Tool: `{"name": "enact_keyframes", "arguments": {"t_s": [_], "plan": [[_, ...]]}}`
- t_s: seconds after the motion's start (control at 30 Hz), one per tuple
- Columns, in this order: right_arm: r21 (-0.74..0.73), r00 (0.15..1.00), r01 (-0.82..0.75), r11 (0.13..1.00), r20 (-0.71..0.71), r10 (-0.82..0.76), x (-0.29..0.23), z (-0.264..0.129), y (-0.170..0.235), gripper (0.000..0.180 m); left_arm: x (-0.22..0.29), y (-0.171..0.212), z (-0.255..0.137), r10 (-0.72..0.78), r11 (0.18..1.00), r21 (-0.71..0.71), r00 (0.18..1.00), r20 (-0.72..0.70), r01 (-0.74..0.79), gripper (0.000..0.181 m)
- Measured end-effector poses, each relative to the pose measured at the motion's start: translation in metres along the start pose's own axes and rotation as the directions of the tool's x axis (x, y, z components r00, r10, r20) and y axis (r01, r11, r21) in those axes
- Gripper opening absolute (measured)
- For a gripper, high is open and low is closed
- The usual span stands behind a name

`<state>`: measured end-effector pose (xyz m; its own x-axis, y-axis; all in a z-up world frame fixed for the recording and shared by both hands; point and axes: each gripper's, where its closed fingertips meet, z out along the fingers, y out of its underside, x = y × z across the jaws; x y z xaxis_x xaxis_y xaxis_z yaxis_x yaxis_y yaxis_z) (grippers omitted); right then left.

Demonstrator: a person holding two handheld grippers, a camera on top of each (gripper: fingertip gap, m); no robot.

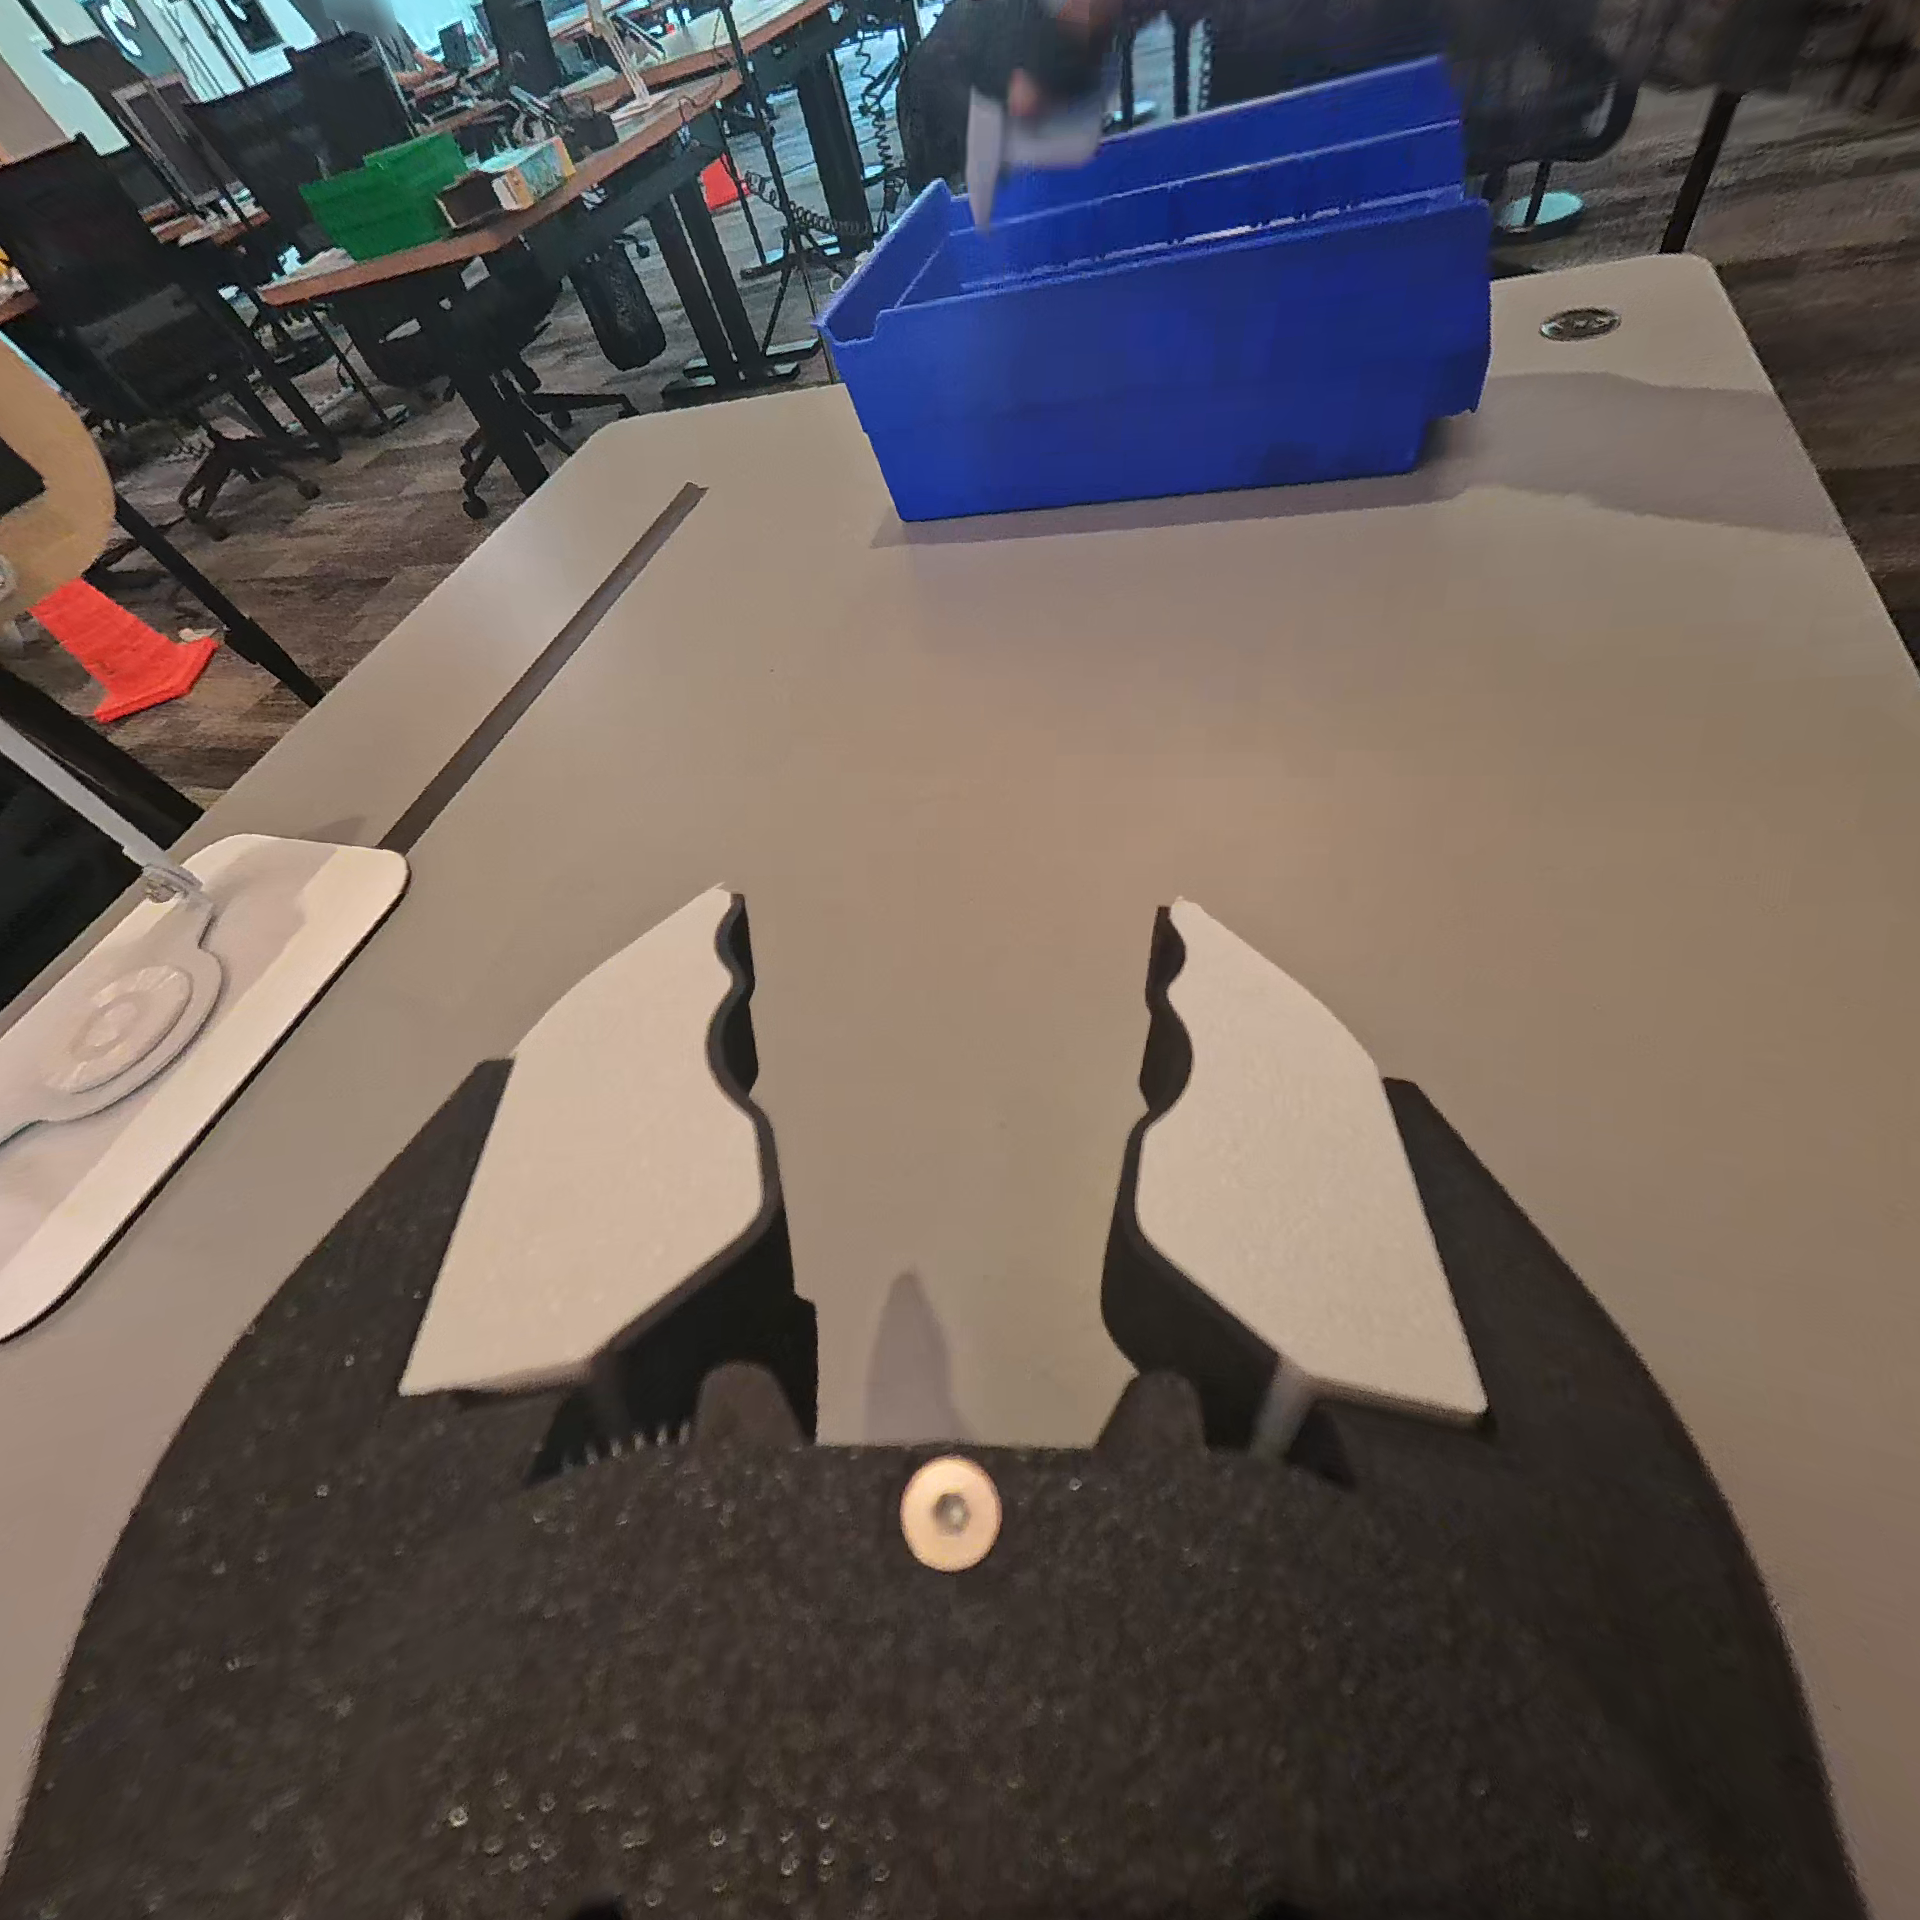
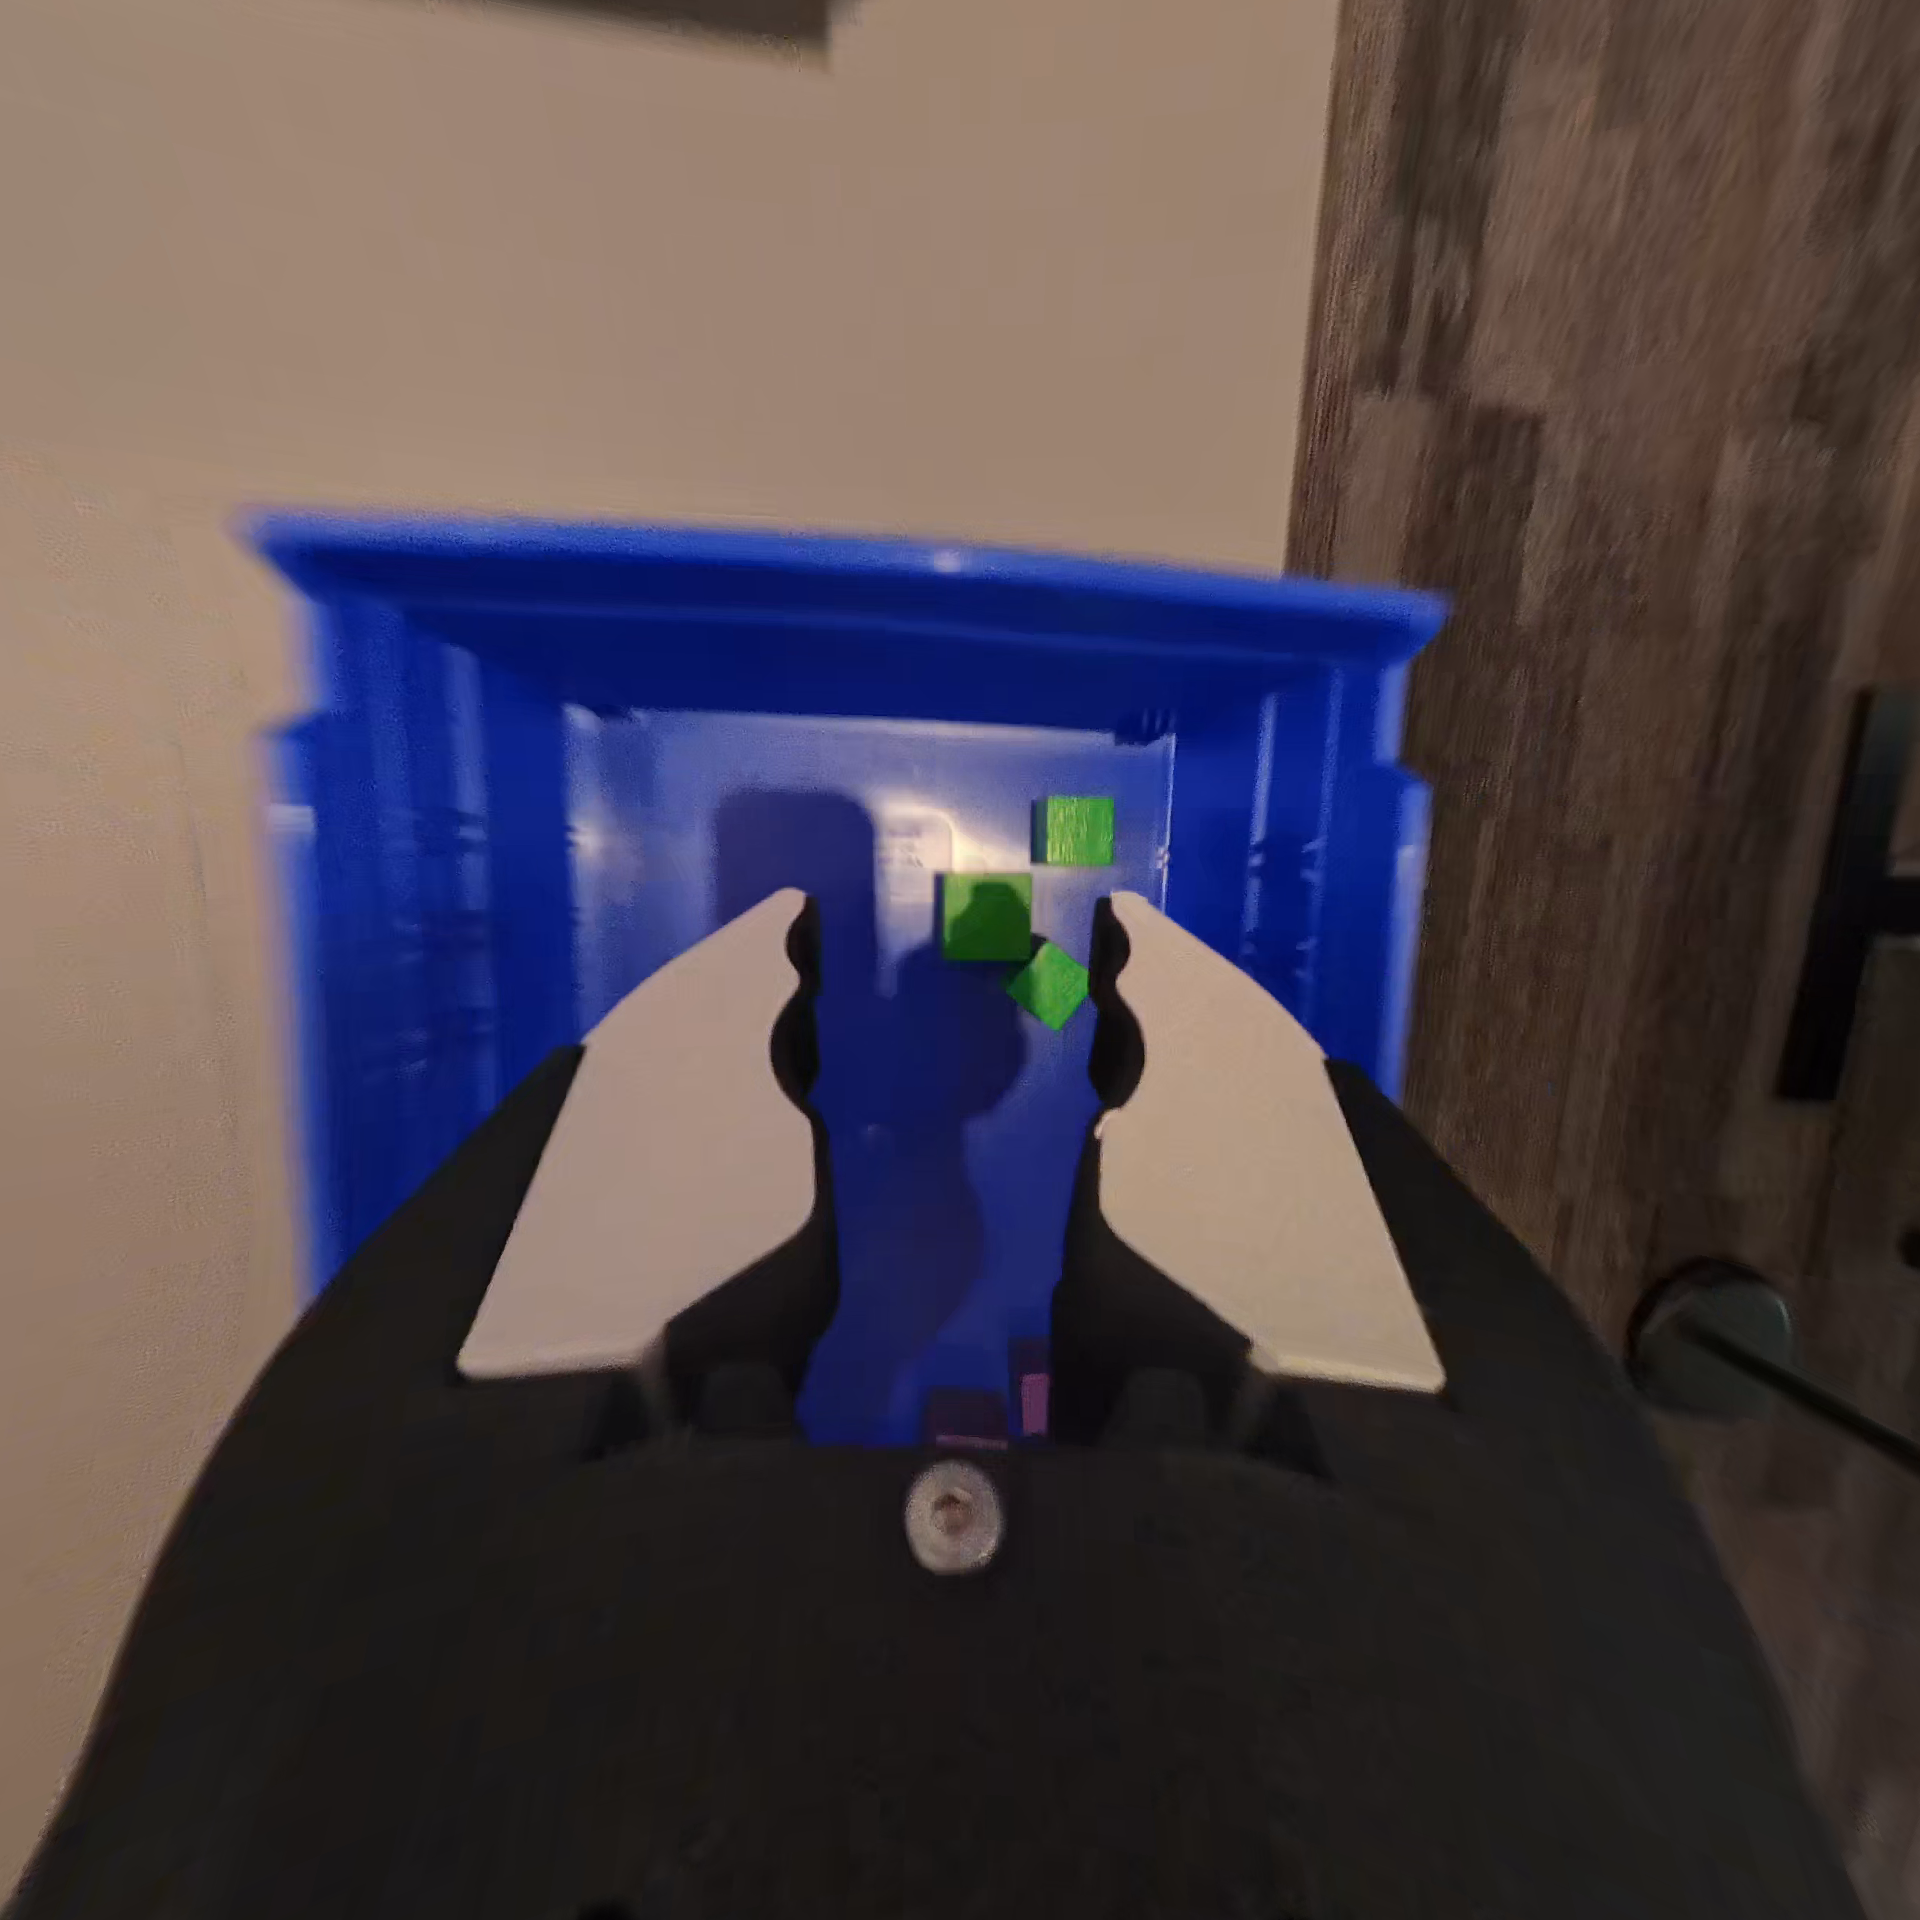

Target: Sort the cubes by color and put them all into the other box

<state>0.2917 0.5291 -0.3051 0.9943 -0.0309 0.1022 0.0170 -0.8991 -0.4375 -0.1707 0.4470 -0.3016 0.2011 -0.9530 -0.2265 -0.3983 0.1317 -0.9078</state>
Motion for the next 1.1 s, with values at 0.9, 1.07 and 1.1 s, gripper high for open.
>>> {"name": "enact_keyframes", "arguments": {"t_s": [0.9,1.07,1.1], "plan": [[0.734,0.571,-0.012,0.679,0.563,-0.598,-0.384,-0.062,0.019,0.059,-0.132,0.084,-0.365,-0.018,0.814,-0.423,0.745,0.667,0.398,0.068],[0.716,0.555,0.017,0.698,0.574,-0.602,-0.394,-0.054,0.029,0.059,-0.168,0.184,-0.407,-0.24,0.625,-0.288,0.53,0.813,0.726,0.067],[0.717,0.559,0.02,0.697,0.57,-0.603,-0.394,-0.054,0.029,0.059,-0.171,0.202,-0.408,-0.249,0.578,-0.28,0.493,0.834,0.767,0.067]]}}
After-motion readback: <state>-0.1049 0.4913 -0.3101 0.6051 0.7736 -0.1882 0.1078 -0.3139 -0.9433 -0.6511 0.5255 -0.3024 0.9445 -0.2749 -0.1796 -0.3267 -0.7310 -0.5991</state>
